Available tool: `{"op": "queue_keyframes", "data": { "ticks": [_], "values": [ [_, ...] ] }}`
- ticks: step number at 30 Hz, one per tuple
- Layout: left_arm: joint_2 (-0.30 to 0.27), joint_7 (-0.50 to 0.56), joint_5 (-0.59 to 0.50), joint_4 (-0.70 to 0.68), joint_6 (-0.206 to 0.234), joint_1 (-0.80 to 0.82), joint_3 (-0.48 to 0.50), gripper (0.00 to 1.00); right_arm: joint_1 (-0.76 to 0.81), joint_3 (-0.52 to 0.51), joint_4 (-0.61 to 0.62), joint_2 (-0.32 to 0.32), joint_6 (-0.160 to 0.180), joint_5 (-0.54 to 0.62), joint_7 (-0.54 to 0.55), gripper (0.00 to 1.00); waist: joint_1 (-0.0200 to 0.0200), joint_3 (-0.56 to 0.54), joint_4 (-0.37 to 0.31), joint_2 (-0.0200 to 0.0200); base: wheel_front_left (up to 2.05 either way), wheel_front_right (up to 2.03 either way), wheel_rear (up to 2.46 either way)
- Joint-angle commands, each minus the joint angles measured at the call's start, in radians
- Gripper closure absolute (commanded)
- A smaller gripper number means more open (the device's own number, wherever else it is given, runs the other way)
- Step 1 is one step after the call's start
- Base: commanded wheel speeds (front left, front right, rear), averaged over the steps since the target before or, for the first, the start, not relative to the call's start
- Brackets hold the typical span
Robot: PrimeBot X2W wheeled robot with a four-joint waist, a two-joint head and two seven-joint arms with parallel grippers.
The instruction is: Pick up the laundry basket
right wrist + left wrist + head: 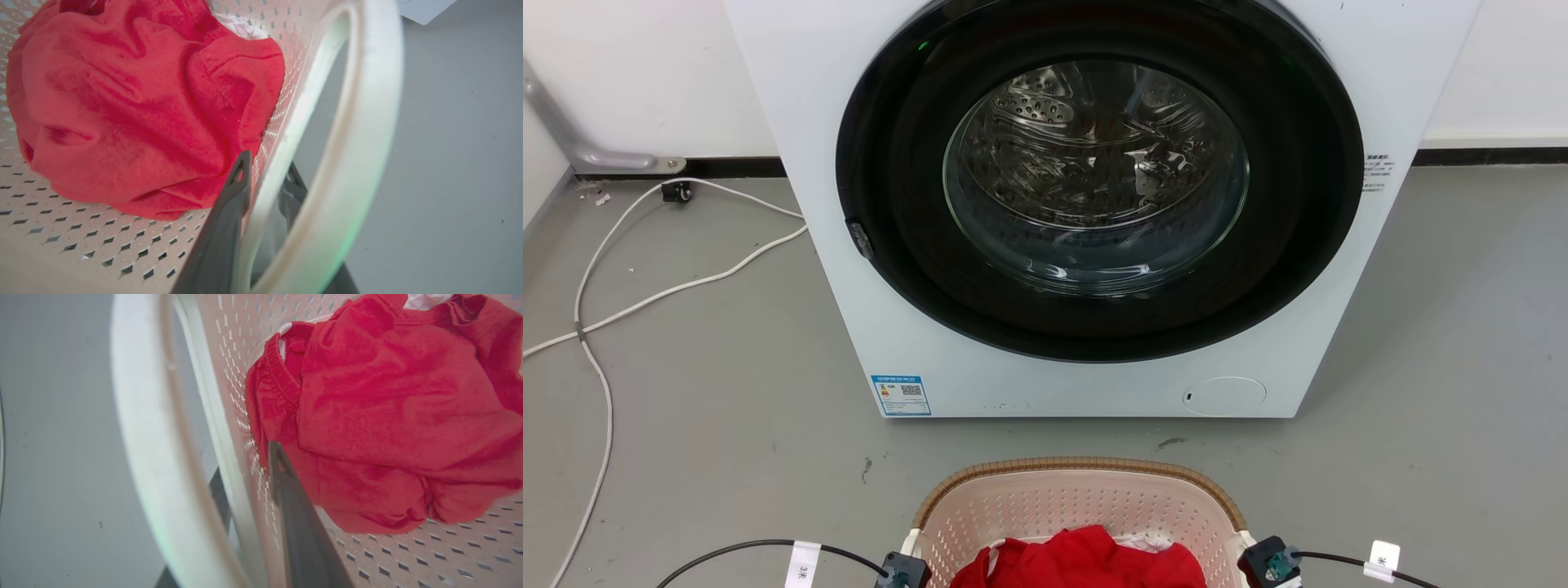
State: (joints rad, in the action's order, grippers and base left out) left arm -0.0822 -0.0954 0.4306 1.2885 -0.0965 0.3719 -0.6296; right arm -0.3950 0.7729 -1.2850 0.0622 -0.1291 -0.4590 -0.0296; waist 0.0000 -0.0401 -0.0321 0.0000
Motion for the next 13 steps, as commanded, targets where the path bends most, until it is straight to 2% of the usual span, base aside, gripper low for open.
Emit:
{"op": "queue_keyframes", "data": {
  "ticks": [1,13],
  "values": [
    [-0.027,-0.008,-0.002,-0.001,0.002,0.0,-0.004,1.0,0.009,0.009,-0.007,0.024,-0.003,0.003,0.002,1.0,0.0,0.0,0.0,0.0,0.0,0.0,0.0],
    [-0.029,-0.009,0.009,-0.001,0.004,-0.001,-0.016,1.0,0.007,0.012,-0.007,0.024,-0.003,0.002,-0.001,1.0,0.0,-0.003,-0.002,0.0,0.0,0.0,0.0]
  ]
}}
